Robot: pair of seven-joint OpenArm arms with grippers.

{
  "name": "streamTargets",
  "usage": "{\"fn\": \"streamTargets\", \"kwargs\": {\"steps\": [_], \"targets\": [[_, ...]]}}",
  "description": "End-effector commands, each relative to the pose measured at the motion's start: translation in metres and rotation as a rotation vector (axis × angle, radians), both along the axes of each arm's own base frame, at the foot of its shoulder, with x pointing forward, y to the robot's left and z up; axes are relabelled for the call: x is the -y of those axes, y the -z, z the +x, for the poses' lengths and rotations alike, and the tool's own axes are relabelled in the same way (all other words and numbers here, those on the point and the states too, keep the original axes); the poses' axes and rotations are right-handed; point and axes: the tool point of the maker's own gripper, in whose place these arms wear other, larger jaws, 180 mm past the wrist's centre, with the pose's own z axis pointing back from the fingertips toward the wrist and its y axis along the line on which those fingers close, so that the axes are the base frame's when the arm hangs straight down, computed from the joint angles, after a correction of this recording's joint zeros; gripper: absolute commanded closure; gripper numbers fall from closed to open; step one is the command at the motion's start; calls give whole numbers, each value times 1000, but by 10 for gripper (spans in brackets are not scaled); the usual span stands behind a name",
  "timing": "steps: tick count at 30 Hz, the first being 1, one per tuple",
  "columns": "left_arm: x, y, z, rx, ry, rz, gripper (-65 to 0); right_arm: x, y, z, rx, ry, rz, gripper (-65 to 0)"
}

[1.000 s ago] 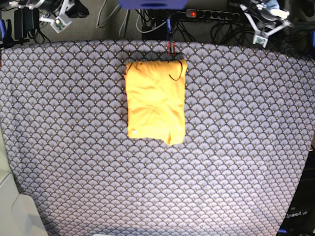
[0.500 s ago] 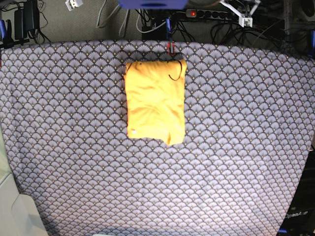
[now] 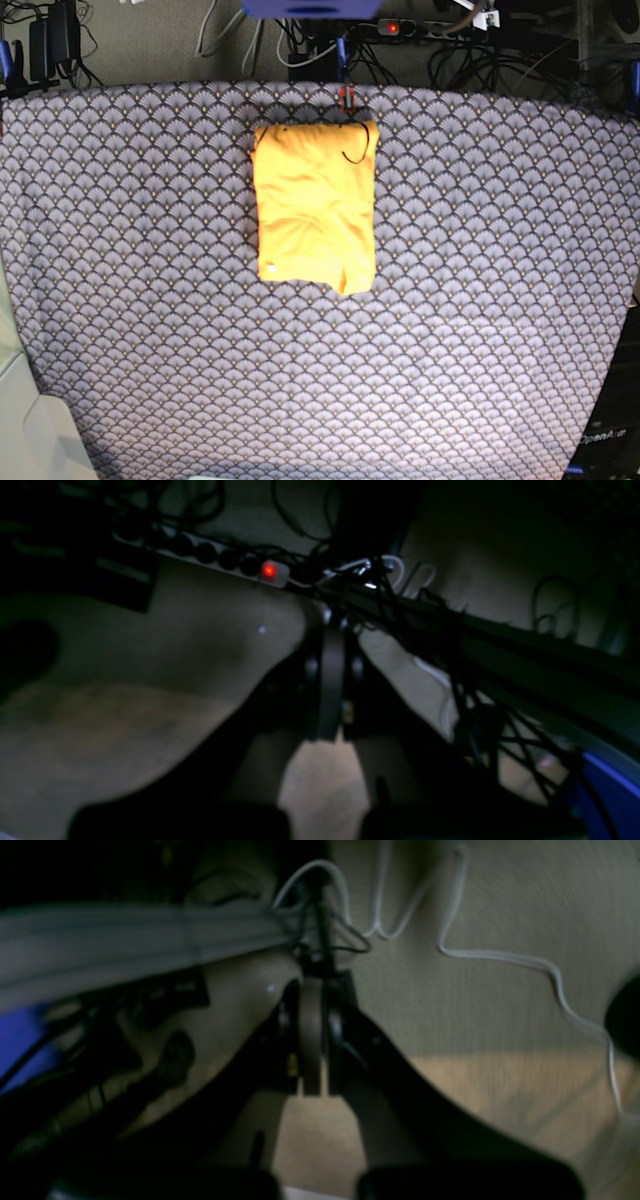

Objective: Fold the T-shirt properly

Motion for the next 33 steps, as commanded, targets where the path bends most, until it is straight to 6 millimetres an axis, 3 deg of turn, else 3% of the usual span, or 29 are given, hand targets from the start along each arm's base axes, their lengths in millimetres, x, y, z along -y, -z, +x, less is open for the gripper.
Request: {"fn": "streamTargets", "kwargs": {"steps": [1,3,5,10,19,21,23,26,33], "targets": [[6,-1,-8,9,-17,-23,0,10,-2,-3,1,35,-10,0],[20,0,-5,47,-31,-52,0,18,-4,31,95,69,-34,0],[31,5,-13,27,-3,-42,0,19,-6,48,146,59,-38,0],[35,22,-16,-58,88,84,0,32,5,37,92,-47,-219,0],[-7,35,26,-128,201,303,0,39,20,37,6,-314,-587,0],[-9,36,32,-140,248,338,0,28,26,41,-25,-363,-605,0],[-18,36,37,-166,272,396,0,24,31,30,-96,-410,-619,0],[-25,37,40,-196,282,438,0,34,33,15,-191,-423,-663,0],[-27,36,61,-189,262,443,0,38,31,19,-188,-424,-697,0]]}}
